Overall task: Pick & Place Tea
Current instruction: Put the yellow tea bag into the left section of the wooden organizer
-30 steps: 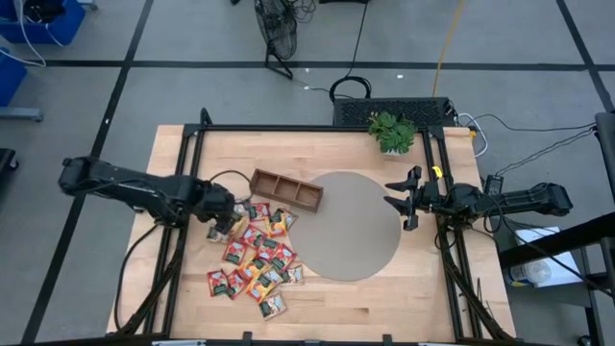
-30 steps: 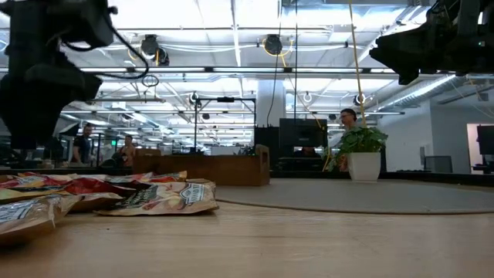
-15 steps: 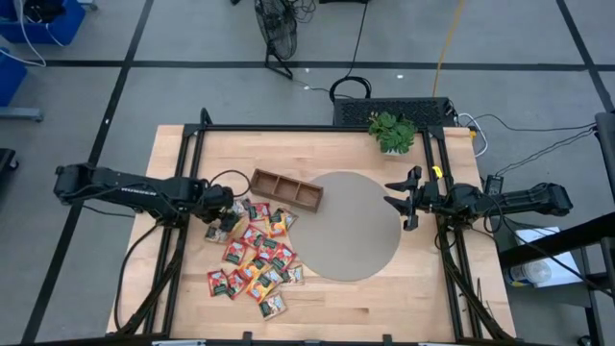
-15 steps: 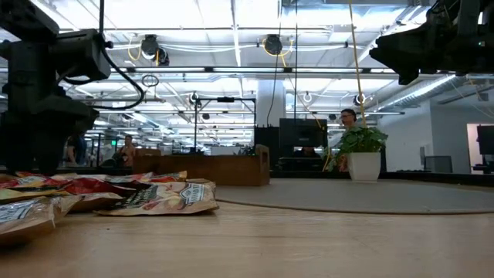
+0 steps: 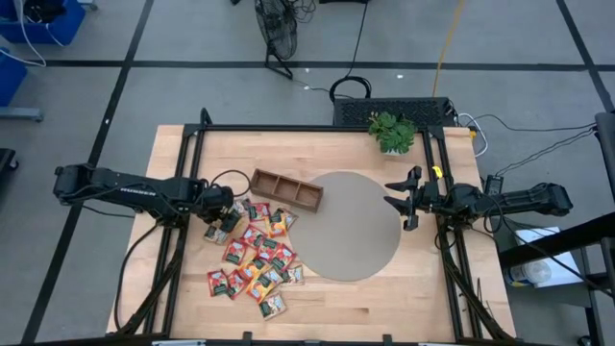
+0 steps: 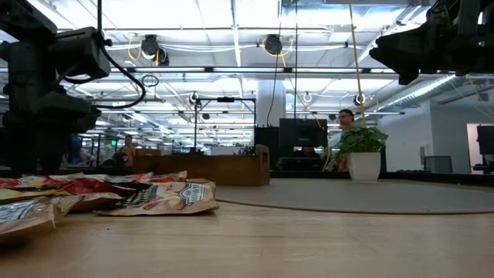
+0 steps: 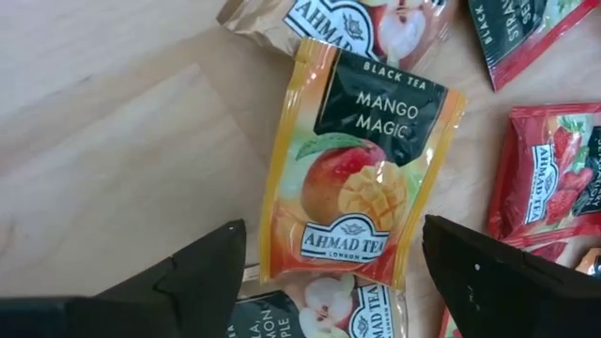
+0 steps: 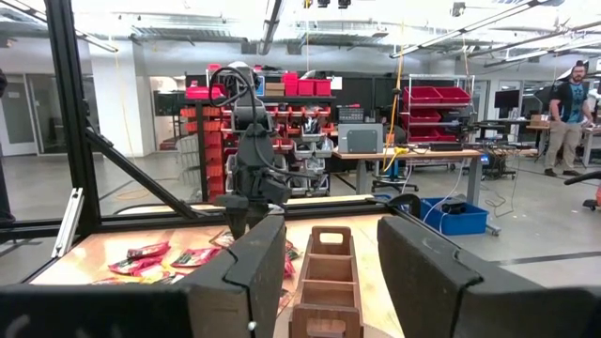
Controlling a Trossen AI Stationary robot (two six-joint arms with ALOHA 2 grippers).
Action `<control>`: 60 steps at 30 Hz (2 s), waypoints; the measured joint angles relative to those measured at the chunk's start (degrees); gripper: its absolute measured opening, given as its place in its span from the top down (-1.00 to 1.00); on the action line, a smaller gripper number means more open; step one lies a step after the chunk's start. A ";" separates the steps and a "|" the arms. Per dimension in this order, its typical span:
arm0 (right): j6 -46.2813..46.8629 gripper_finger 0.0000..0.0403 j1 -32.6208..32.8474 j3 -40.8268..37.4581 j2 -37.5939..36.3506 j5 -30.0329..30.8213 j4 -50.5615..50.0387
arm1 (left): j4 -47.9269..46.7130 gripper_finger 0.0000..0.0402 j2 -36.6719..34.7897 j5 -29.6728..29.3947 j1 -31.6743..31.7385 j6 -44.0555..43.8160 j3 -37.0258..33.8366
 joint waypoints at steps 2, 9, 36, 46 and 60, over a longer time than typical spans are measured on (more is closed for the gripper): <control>0.00 0.23 0.00 -0.01 -0.01 0.00 0.00 | -0.15 -0.48 0.04 -0.47 0.00 -0.02 0.00; 0.00 0.23 0.01 -0.01 0.00 0.00 0.00 | 0.07 0.08 0.15 -1.76 0.02 -0.84 -0.13; 0.00 0.23 -0.01 -0.02 -0.01 0.00 0.00 | 0.73 0.95 0.17 -28.24 -6.95 22.57 19.78; 0.00 0.23 0.00 0.00 0.01 -0.01 0.00 | 19.55 0.92 2.55 -37.36 -1.95 39.56 14.40; 0.00 0.23 0.00 0.00 -0.01 0.00 0.00 | 47.67 0.96 10.94 -32.81 4.78 44.63 2.81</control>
